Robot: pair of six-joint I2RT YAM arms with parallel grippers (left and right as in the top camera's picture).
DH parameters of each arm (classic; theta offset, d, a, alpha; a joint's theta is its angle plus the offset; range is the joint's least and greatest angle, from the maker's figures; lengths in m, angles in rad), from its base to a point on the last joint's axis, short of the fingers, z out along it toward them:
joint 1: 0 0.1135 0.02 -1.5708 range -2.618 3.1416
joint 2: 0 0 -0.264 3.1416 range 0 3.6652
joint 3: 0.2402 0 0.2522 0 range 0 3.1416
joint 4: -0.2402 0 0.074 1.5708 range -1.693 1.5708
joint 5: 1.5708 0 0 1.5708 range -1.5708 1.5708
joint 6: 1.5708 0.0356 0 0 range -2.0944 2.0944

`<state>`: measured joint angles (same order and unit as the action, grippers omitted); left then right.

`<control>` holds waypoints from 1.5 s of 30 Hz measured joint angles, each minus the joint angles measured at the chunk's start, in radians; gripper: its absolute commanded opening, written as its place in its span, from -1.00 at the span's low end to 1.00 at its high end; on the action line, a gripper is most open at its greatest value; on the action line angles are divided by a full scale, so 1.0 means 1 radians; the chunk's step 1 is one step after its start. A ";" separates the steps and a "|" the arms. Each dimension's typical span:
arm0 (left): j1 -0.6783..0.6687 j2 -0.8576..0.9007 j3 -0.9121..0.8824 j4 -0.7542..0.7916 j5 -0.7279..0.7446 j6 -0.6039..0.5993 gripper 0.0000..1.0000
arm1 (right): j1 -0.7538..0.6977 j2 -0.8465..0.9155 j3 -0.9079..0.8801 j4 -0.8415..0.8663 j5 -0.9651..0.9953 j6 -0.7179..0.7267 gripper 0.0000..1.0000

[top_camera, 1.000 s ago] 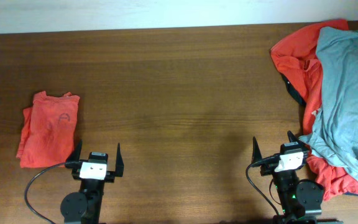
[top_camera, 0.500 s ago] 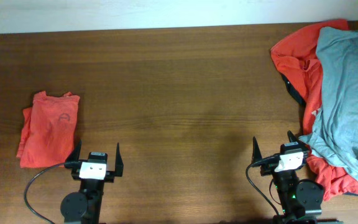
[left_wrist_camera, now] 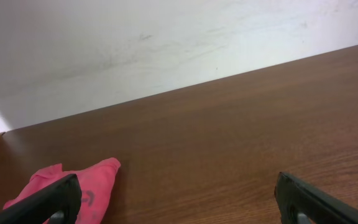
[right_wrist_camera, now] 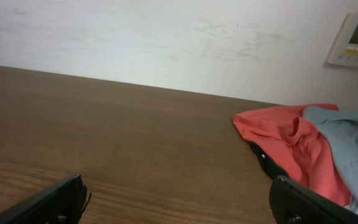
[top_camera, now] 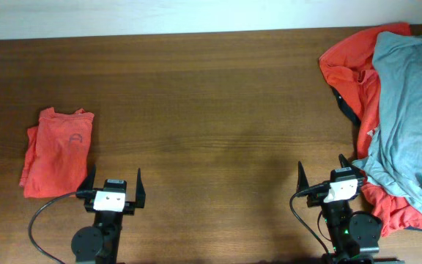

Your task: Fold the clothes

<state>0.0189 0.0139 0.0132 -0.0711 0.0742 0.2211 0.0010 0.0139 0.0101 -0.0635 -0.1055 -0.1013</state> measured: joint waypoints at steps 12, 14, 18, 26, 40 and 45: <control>0.000 0.000 0.000 0.000 0.000 0.000 0.98 | 0.000 0.000 0.000 0.000 0.000 0.000 0.97; 0.000 0.000 0.000 0.000 0.000 0.000 0.99 | 0.000 0.000 0.000 0.000 0.000 0.000 0.97; 0.000 0.000 0.000 0.000 0.000 -0.003 0.98 | 0.000 0.000 0.000 0.000 0.000 0.000 0.97; 0.000 0.009 0.052 -0.015 -0.003 -0.042 0.98 | 0.000 0.037 0.063 -0.027 0.045 0.040 0.97; 0.000 0.444 0.553 -0.296 -0.029 -0.061 0.98 | 0.000 0.634 0.677 -0.531 0.072 0.053 0.98; 0.000 0.658 0.756 -0.366 0.037 -0.065 0.98 | 0.000 0.878 0.926 -0.708 0.060 0.053 0.97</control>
<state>0.0189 0.6720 0.7689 -0.4374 0.1112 0.1558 0.0010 0.8917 0.9363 -0.7715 -0.0456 -0.0479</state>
